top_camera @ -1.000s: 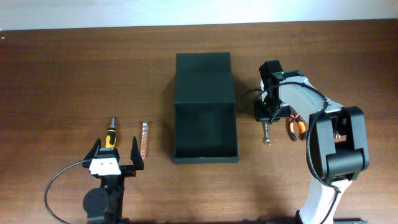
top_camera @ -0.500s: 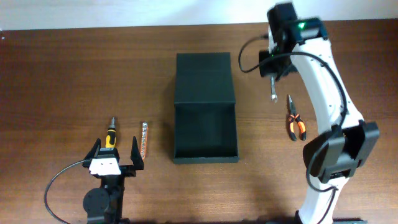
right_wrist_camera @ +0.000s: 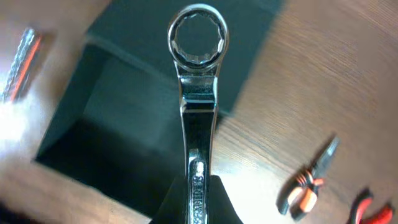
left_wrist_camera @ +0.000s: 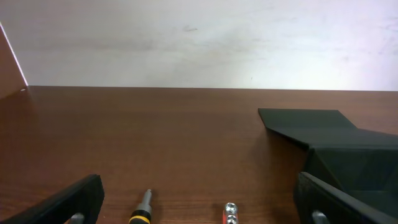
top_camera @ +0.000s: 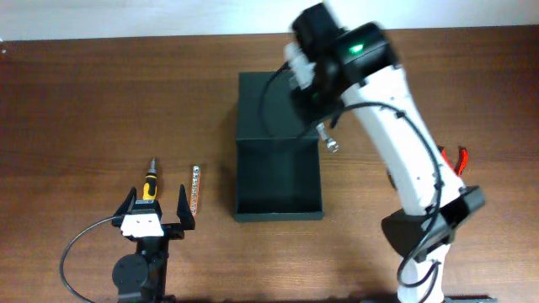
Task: Pack container
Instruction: 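Lift the wrench and carry it over the green box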
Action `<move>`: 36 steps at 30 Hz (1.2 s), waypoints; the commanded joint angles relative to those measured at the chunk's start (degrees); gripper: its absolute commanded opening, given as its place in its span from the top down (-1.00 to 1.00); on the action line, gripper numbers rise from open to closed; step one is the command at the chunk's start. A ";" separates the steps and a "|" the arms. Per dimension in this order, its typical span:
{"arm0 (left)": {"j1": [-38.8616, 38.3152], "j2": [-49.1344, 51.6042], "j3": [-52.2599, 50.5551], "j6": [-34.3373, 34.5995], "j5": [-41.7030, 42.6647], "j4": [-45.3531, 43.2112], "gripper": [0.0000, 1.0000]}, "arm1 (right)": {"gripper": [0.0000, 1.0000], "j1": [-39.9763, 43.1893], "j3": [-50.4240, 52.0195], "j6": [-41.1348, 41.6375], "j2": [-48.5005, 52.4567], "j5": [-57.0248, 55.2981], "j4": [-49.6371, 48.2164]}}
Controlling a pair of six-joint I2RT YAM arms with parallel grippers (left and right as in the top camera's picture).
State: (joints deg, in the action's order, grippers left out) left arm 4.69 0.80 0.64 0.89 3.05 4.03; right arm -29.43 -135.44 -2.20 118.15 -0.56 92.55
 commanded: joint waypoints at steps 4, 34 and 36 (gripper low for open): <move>0.35 -0.39 -0.13 -0.28 0.63 0.31 -0.98 | 0.93 -5.86 7.69 -9.86 -0.55 0.02 -2.86; 0.35 -0.39 -0.13 -0.28 0.63 0.33 -0.99 | 0.92 -7.74 30.12 -16.04 -0.22 7.63 -20.02; 0.35 -0.39 -0.13 -0.28 0.63 0.33 -0.99 | 0.92 -7.74 31.36 -16.04 -0.22 7.43 -21.05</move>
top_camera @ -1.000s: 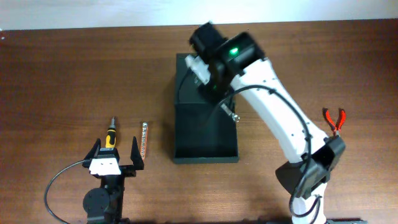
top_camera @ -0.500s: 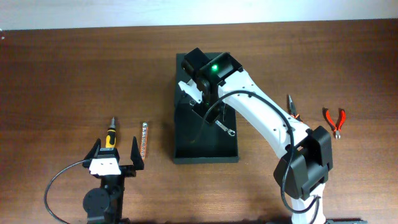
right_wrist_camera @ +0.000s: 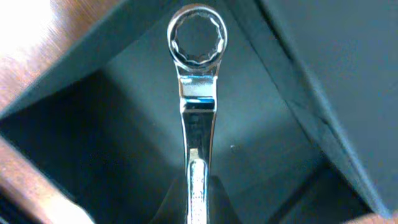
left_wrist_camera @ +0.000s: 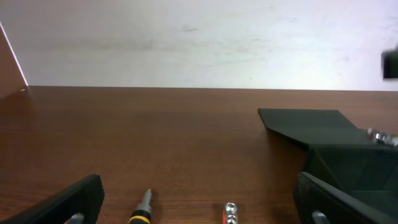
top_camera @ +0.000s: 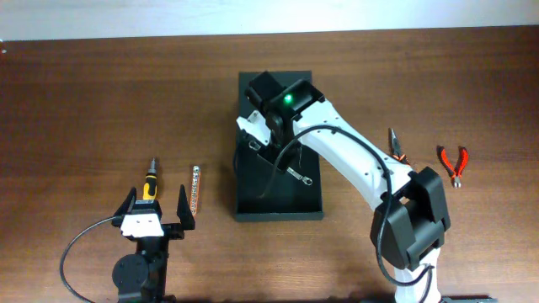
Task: Pack container
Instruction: 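Lift the wrench and carry it over the green box, then lower the wrench into the box and open the right gripper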
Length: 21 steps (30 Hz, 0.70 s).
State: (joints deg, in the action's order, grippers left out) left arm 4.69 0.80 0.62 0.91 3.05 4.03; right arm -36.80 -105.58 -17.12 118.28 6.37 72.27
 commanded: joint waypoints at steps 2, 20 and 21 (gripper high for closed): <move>0.35 -0.39 -0.11 -0.31 0.63 0.33 -0.98 | 0.92 -0.37 2.05 -1.11 -0.35 0.50 -1.33; 0.35 -0.39 -0.11 -0.31 0.63 0.33 -0.98 | 0.92 -0.37 6.78 -0.68 0.61 0.57 -5.60; 0.35 -0.39 -0.11 -0.31 0.63 0.33 -0.98 | 0.92 -0.37 7.17 -0.42 0.63 0.55 -6.03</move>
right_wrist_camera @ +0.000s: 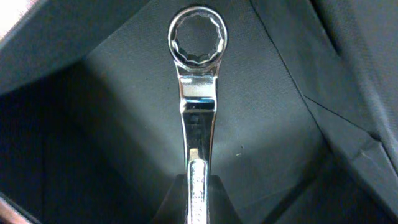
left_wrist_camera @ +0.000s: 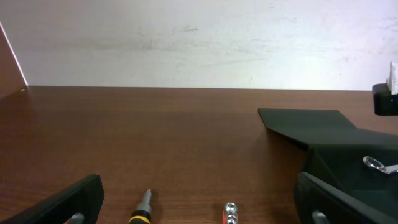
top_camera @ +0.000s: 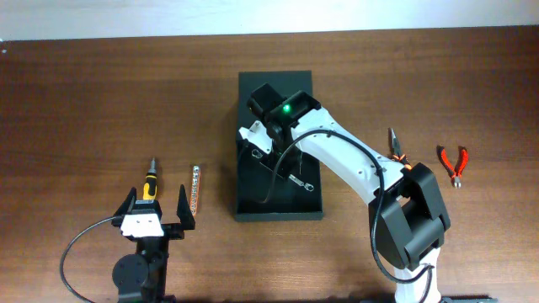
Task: Pack container
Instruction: 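Lower the wrench into the box and open the right gripper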
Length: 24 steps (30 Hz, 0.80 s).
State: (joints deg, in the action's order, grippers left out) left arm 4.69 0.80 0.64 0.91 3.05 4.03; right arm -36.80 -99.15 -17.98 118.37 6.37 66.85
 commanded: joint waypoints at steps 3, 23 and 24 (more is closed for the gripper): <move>0.35 -0.39 -0.13 -0.31 0.63 0.33 -0.98 | 0.92 -0.37 2.08 0.44 0.63 0.72 -1.53; 0.35 -0.39 -0.13 -0.31 0.63 0.33 -0.98 | 0.92 -0.37 2.86 1.97 5.77 0.96 -3.69; 0.35 -0.39 -0.13 -0.31 0.63 0.33 -0.99 | 0.92 -0.37 2.86 1.97 5.77 0.96 -3.78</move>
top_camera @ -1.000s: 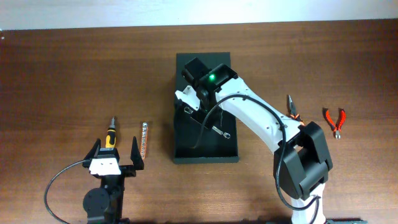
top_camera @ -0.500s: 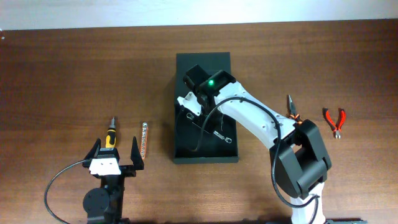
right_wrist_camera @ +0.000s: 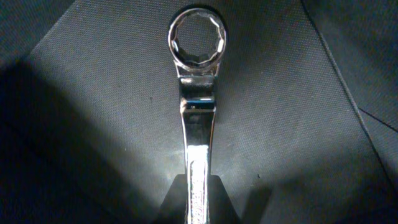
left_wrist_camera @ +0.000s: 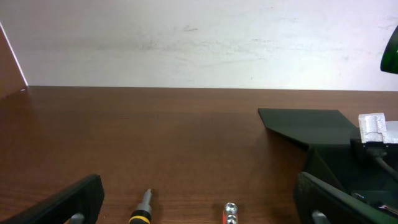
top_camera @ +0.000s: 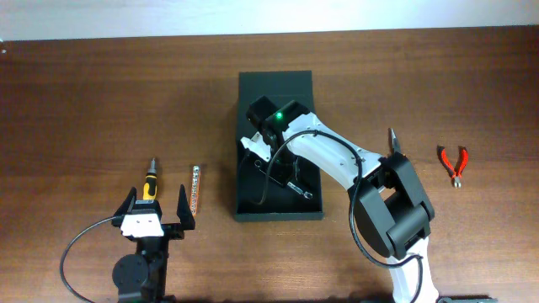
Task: Pack container
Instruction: 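Lower the wrench into the box and open the right gripper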
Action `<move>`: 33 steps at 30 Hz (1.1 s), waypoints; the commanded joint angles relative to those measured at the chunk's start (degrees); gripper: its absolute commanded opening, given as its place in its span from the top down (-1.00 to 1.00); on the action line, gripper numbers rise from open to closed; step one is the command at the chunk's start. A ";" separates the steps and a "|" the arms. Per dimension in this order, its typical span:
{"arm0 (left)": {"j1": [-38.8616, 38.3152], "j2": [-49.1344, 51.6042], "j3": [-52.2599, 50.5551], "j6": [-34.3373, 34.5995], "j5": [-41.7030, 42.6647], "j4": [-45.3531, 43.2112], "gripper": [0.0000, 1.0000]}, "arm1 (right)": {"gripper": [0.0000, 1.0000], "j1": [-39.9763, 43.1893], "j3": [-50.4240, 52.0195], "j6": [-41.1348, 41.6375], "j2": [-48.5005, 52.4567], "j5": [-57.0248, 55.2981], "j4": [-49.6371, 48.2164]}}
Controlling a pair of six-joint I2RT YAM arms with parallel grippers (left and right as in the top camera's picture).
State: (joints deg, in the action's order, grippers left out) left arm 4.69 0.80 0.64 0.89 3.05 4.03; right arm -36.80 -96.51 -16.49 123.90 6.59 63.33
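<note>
A black open box (top_camera: 244, 212) with its lid folded back lies mid-table. My right gripper (top_camera: 268, 162) is down inside it, shut on a shiny ring wrench (right_wrist_camera: 198, 93) whose ring end (top_camera: 306, 196) lies close over the dark felt floor (right_wrist_camera: 93, 93). My left gripper (top_camera: 155, 209) rests open near the front left. Between its fingers lie a yellow-and-black screwdriver (top_camera: 150, 183) and, to the right, a socket strip (top_camera: 194, 188). The left wrist view shows the screwdriver tip (left_wrist_camera: 144, 200), the socket strip (left_wrist_camera: 230, 212) and the box (left_wrist_camera: 348, 158).
Orange-handled needle-nose pliers (top_camera: 394, 145) lie right of the box, partly behind the right arm. Red cutters (top_camera: 454, 162) lie further right. The box lid (top_camera: 274, 84) extends toward the far edge.
My right gripper has sunk lower into the box with the wrench; the felt floor is nearer and fills the wrist view. The left arm has not moved.
My right gripper held the wrench high over the box's lid edge. Then it was over the box's inside, then low in the box, and now close over the floor. The left gripper stayed open by the screwdriver throughout.
</note>
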 commanded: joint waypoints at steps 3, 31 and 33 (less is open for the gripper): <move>0.35 -0.39 -0.13 -0.28 0.63 0.33 -0.99 | 0.92 -0.37 0.68 0.72 0.24 0.76 -0.46; 0.35 -0.39 -0.13 -0.28 0.63 0.33 -0.98 | -0.13 -0.31 3.93 1.99 0.22 0.72 -1.77; 0.35 -0.39 -0.13 -0.28 0.63 0.33 -0.99 | -0.28 -0.26 0.85 1.99 0.22 0.66 0.57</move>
State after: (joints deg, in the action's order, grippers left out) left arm 4.69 0.80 0.64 0.89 3.05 4.03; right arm -36.80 -91.57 -14.55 123.98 6.85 62.54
